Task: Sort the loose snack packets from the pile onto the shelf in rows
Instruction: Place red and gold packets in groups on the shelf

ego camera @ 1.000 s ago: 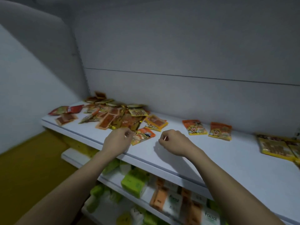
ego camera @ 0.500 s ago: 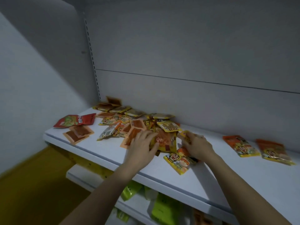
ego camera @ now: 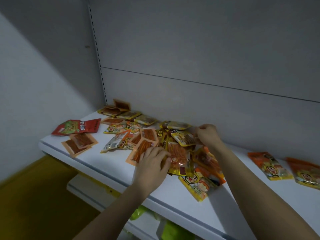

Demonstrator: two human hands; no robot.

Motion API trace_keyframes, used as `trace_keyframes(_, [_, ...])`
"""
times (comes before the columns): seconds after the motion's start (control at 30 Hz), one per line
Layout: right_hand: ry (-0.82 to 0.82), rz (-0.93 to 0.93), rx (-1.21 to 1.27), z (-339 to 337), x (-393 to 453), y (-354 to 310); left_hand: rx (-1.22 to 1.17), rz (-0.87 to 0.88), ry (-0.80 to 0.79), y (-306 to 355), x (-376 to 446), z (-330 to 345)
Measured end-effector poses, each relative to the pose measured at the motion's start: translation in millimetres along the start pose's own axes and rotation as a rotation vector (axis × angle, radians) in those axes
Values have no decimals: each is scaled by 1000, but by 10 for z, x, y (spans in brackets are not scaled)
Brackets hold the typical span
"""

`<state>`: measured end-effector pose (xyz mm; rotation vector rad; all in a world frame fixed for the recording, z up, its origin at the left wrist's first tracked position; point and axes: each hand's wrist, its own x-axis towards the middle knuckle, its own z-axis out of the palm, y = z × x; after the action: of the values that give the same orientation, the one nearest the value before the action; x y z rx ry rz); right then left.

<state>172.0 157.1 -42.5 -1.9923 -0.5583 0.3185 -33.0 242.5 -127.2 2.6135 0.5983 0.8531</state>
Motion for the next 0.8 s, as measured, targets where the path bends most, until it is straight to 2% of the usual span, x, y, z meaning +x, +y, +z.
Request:
trace_keyframes(0.07, [21, 21, -12, 87, 150, 21, -7, -5, 61, 16, 105, -51])
trace_keyframes(0.2, [10, 60, -34, 217, 340, -29, -51, -127, 122, -42, 466, -112])
trace_keyframes(0.37, [-37, 69, 5, 309, 561, 7, 7, -116, 181, -209, 743, -68])
trace_keyframes(0.47, [-17, 28, 168, 311, 633, 67, -32, -160, 183, -211, 834, -50])
trace_keyframes(0.53, [-62, 13, 332, 267, 615, 67, -136, -290, 192, -188, 898, -42])
trace_keyframes(0.63, [-156, -6, 491, 203, 522, 51, -416, -568, 96, -98, 993, -89])
trace_keyframes(0.8, [-305, -3, 635, 130, 420, -7, -873, -765, 48, -18, 1257, -190])
